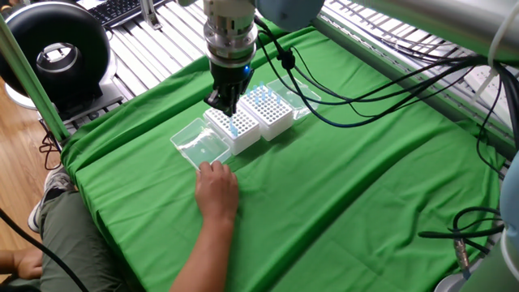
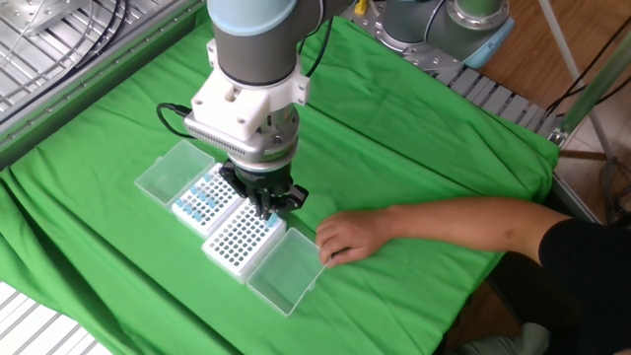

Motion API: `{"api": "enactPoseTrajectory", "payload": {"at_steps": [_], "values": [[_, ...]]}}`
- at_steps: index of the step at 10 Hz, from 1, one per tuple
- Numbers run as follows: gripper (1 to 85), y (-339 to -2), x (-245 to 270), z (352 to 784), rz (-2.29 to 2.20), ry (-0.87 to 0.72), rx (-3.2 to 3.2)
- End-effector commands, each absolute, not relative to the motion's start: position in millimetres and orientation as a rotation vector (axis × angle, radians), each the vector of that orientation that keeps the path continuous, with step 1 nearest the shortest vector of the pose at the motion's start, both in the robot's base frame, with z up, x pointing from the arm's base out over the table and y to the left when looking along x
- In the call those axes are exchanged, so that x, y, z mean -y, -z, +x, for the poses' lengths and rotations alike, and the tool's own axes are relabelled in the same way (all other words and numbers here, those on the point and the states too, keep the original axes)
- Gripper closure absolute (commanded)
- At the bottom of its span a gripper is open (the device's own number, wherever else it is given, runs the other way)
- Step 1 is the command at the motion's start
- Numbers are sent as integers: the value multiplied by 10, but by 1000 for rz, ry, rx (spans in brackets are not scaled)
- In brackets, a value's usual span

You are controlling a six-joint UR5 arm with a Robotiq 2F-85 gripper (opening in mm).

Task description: Insert a medium pipette tip into the holder for medium pipette tips

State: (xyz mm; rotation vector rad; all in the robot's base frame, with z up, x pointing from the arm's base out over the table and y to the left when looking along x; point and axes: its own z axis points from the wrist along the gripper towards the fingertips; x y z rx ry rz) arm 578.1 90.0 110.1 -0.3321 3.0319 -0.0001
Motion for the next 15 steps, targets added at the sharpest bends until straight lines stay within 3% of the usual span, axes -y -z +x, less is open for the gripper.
{"api": "enactPoseTrajectory", "payload": {"at_steps": [1,2,4,7,12,15], "values": [[847,-1077,-906,5829,-351,-14,-3008],[843,-1041,-879,5845,-389,-6,-2998],[683,-1000,-851,5802,-465,0,-3002],[577,-994,-851,5796,-495,-3,-2997],[587,-990,-406,5950,-652,50,-2954],[573,-1004,37,5832,-775,41,-2939]]}}
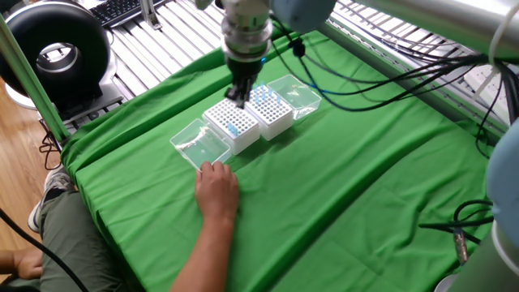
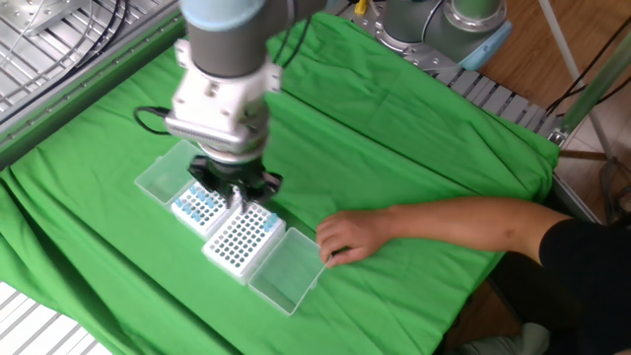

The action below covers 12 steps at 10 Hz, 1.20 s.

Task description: Insert a medium pipette tip into the holder for medium pipette tips

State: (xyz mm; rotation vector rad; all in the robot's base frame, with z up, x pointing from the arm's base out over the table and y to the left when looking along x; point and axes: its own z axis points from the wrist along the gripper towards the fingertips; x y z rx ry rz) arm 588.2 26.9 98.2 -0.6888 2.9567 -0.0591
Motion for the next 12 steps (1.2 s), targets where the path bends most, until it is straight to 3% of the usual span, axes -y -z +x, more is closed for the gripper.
{"api": "enactPoseTrajectory", "payload": {"at_steps": [1,6,7,9,12], "values": [[560,-1027,134,5759,-807,18,-2944],[577,-950,482,5564,-811,137,-2947],[487,-949,332,5564,-782,66,-2962],[437,-942,155,5412,-560,-63,-3055],[453,-952,485,5509,-478,139,-3050]]}}
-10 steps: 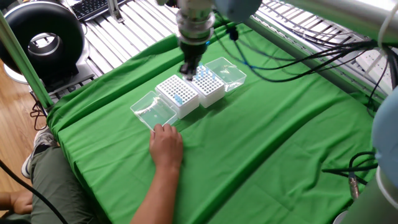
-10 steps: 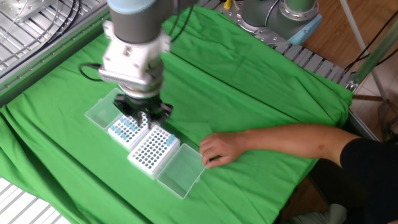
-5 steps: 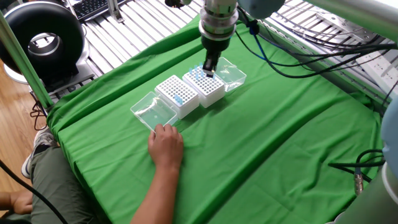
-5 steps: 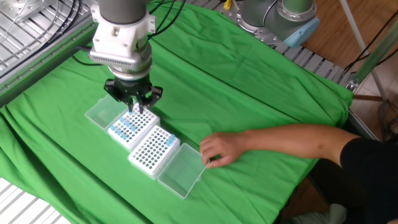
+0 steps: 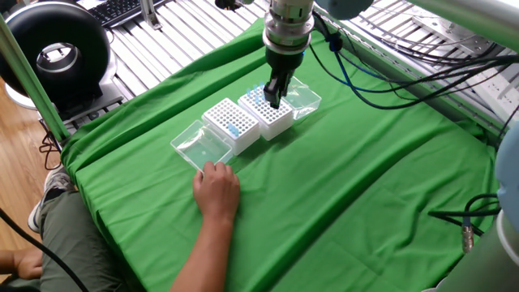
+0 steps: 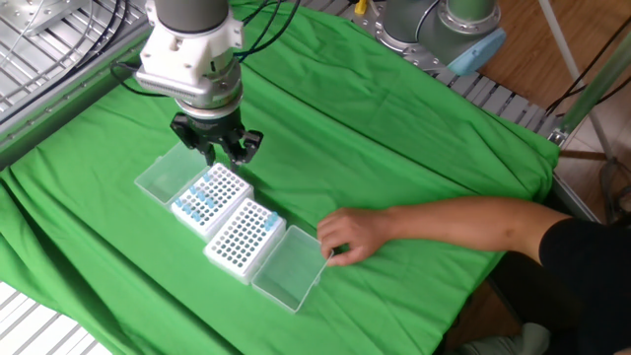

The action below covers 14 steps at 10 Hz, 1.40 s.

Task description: Insert a medium pipette tip into the holder for medium pipette tips

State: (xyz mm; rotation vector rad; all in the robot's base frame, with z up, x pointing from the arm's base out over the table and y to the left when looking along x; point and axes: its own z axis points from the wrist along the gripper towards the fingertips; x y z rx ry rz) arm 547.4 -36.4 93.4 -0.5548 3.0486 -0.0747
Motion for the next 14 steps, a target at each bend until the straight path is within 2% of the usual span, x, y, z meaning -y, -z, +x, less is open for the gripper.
{"api": "enactPoseTrajectory", "payload": {"at_steps": [1,3,5,14], "values": [[430,-952,437,5551,-568,117,-3018],[417,-902,477,5615,-614,76,-2994],[493,-772,480,5692,-603,62,-2962],[570,-656,492,5748,-607,56,-2927]]}}
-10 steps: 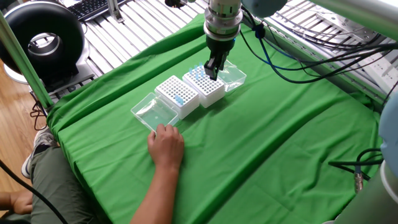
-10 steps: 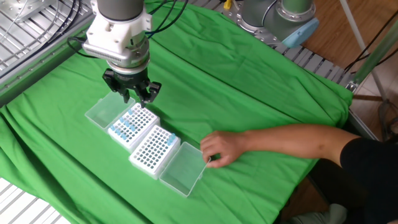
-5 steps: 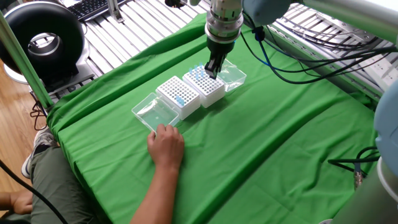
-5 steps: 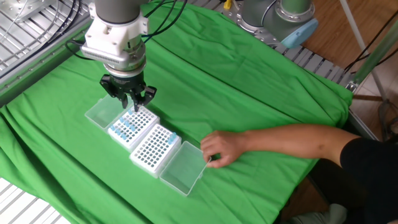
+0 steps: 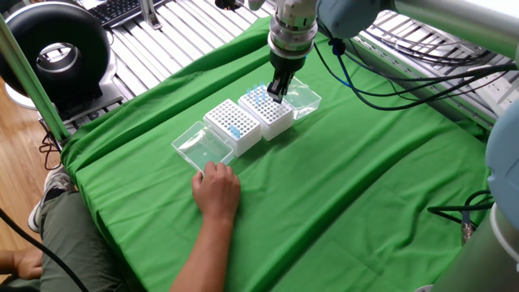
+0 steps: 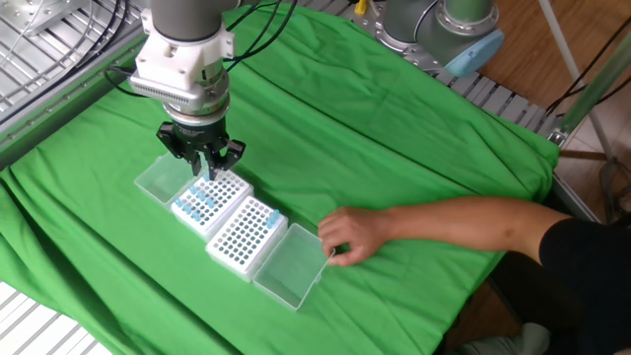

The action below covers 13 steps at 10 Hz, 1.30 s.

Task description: Insert a medium pipette tip into the holder for medium pipette tips

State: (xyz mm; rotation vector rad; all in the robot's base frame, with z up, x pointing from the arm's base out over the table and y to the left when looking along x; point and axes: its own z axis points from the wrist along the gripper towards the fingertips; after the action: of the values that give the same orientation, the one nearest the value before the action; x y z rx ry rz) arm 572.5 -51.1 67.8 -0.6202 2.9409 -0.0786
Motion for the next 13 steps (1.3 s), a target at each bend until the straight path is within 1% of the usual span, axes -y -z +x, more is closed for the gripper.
{"api": "enactPoseTrajectory", "payload": {"at_steps": [1,3,5,7,10,13], "values": [[583,-631,483,5761,-605,49,-2919],[597,-602,459,5758,-599,31,-2912],[660,-598,466,5767,-587,33,-2909],[790,-616,512,5763,-574,50,-2914],[847,-713,538,5702,-580,44,-2935],[847,-947,499,5637,-608,23,-2974]]}}
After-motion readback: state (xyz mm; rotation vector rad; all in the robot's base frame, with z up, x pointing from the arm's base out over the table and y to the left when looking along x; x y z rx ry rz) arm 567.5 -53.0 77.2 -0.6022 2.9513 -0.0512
